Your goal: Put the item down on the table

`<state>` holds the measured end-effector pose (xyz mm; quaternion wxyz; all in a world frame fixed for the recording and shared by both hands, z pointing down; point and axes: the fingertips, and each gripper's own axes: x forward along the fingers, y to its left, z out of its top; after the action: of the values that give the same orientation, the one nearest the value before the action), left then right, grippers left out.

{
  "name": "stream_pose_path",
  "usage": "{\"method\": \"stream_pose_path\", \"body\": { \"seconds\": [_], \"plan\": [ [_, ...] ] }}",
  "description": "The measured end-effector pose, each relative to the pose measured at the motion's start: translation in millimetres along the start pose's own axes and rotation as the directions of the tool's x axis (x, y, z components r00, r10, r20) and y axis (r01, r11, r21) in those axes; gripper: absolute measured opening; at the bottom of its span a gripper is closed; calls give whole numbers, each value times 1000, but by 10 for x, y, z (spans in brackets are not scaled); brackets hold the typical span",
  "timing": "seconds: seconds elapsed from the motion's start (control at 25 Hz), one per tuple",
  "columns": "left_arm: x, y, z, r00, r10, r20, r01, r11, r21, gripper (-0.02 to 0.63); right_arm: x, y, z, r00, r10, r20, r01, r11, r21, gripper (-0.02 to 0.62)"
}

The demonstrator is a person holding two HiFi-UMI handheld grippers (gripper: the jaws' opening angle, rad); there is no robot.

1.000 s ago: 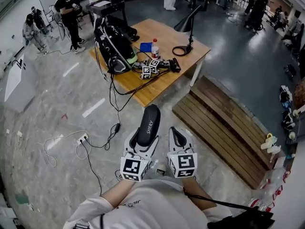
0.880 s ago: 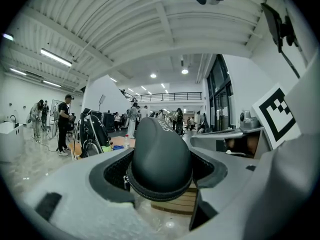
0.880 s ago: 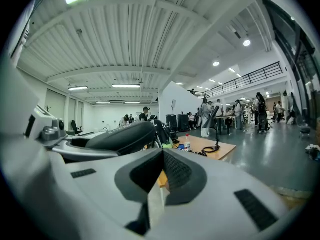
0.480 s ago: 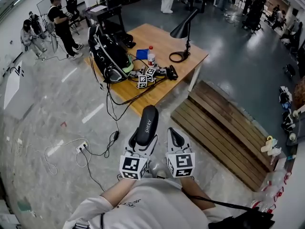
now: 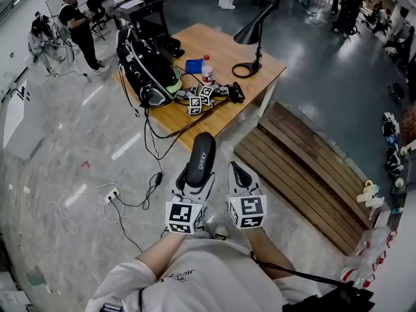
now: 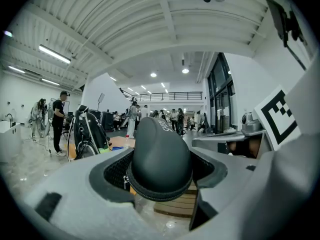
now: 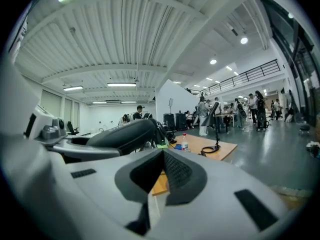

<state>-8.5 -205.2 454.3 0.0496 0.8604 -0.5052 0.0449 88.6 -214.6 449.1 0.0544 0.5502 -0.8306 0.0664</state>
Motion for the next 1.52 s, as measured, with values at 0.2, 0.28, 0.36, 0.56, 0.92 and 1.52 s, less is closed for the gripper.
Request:
{"method": "stream_pose_path", "body": {
  "seconds": [0.2,0.28,0.36,0.56,0.92,1.52],
  "plan": [
    [440,321,-254,999,31,-42,-31,999,-13,334,450,-164,-27,1000,-18,3,18,1000,-13,3],
    [638,464,-435,996,39,-80,-39,999,7,334,633,-220,-81,1000,-20,-15,20,1000,-3,3],
    [818,607,-639,991,49,-128,-46,999,23,334,801,-259,-146,999,-17,-36,17,1000,-1,3],
    [1219,943,-1172,966,52,-254,-59,998,-19,334,1175,-273,-355,997,-5,-76,5,1000,-10,3],
    [1786,1397,-2015,912,58,-407,-86,995,-52,334,1699,-342,-941,990,-7,-141,11,999,30,3],
    [2218,1607,-2735,853,56,-518,-103,993,-62,334,1746,-372,-1326,981,5,-194,6,999,54,3]
  ]
}}
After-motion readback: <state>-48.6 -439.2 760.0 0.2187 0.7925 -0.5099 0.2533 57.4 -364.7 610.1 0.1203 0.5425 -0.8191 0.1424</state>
